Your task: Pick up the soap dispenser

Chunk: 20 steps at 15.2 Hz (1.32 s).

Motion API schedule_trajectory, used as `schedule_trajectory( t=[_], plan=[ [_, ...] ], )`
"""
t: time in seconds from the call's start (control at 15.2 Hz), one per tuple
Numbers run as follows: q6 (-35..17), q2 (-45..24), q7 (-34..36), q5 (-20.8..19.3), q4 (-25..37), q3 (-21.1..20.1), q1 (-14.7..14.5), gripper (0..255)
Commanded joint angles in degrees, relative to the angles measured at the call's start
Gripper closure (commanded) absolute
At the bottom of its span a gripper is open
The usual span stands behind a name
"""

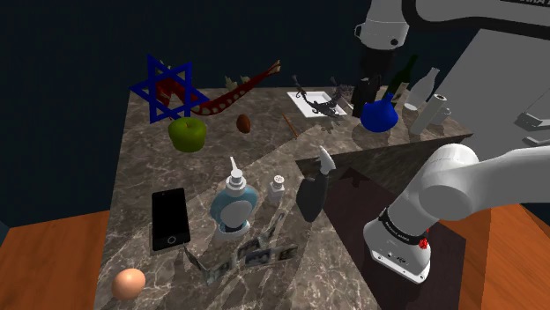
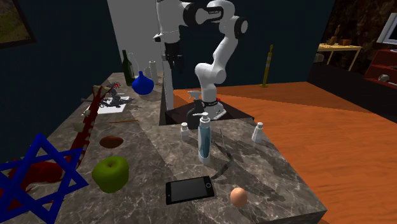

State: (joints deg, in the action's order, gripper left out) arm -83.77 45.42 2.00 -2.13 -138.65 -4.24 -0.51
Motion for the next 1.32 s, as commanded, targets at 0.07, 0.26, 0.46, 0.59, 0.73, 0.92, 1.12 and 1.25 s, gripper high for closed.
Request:
schedule_trajectory(
  t=[0.07, 0.26, 0.46, 0.59, 0.73, 0.92, 1.12, 1.25],
  plan=[
    [-0.63, -0.52, 1.39, 1.12, 0.01, -1.21, -0.47, 0],
    [-2.68, -2.51, 5.52, 4.28, 0.41, -4.84, -1.79, 0],
    [-4.92, -5.12, 9.58, 7.08, 1.4, -8.46, -2.94, 0],
    [-6.48, -7.18, 12.27, 8.69, 2.39, -10.86, -3.6, 0],
    [-8.08, -9.49, 14.95, 10.06, 3.64, -13.26, -4.16, 0],
    [-10.49, -13.39, 19.01, 11.58, 5.99, -16.82, -4.8, 0],
    [-12.83, -17.79, 23.16, 12.39, 8.92, -20.43, -5.14, 0],
    [-14.33, -20.99, 26.02, 12.46, 11.19, -22.84, -5.24, 0]
  ],
)
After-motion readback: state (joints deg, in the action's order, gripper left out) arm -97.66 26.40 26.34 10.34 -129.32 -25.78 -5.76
